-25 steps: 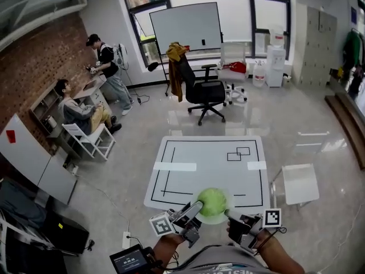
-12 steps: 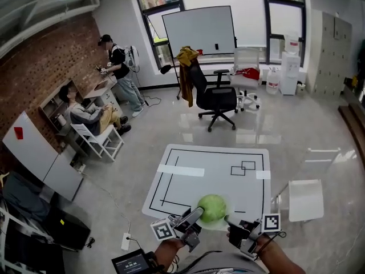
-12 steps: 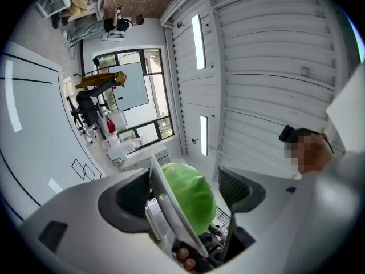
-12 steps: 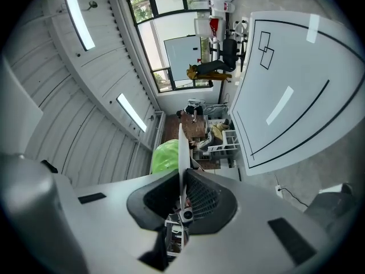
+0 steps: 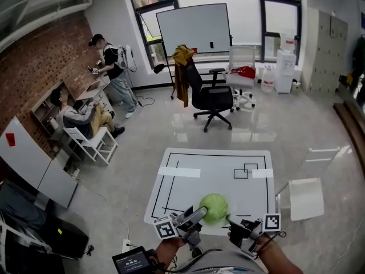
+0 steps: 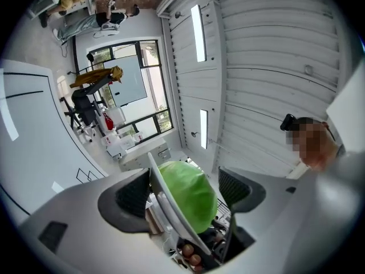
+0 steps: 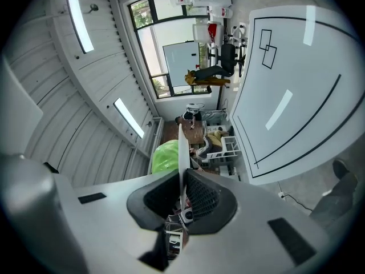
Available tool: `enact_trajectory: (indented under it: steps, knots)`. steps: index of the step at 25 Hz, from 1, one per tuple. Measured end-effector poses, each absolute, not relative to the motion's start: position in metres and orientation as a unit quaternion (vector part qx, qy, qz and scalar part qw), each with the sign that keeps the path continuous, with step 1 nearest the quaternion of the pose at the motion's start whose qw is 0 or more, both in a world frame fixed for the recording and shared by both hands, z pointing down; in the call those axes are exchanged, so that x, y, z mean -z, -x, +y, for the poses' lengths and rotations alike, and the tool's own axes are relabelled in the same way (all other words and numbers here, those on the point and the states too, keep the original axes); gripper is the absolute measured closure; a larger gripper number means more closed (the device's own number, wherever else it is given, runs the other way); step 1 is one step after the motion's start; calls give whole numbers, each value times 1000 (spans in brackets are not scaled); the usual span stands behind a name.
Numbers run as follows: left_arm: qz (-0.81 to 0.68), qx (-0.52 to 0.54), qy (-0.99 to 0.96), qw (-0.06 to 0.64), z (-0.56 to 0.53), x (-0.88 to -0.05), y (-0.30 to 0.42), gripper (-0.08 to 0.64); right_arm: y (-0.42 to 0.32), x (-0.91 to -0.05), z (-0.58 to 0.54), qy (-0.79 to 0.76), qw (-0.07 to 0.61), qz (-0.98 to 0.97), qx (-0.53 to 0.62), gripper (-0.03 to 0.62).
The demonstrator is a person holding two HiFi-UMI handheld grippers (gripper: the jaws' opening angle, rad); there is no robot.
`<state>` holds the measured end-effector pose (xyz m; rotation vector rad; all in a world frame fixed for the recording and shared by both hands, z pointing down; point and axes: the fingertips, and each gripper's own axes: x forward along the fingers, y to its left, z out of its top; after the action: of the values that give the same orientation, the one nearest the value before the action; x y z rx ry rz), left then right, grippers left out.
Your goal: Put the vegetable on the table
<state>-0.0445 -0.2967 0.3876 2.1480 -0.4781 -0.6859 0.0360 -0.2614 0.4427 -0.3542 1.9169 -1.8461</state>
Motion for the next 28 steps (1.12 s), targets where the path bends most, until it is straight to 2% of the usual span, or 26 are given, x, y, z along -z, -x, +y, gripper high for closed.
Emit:
enact_trajectory:
  steps: [7, 14, 28]
  knots:
    - [-161, 235, -873, 396, -332, -392, 80, 193, 4, -442, -293, 163, 253, 689, 659, 568]
    - [-136, 220, -872, 415, -349, -405, 99, 193, 25, -449, -304, 199, 262, 676, 659, 566]
    - [-193, 170, -857, 447, -397, -469, 103, 192, 27, -508, -354, 198, 222, 641, 708, 566]
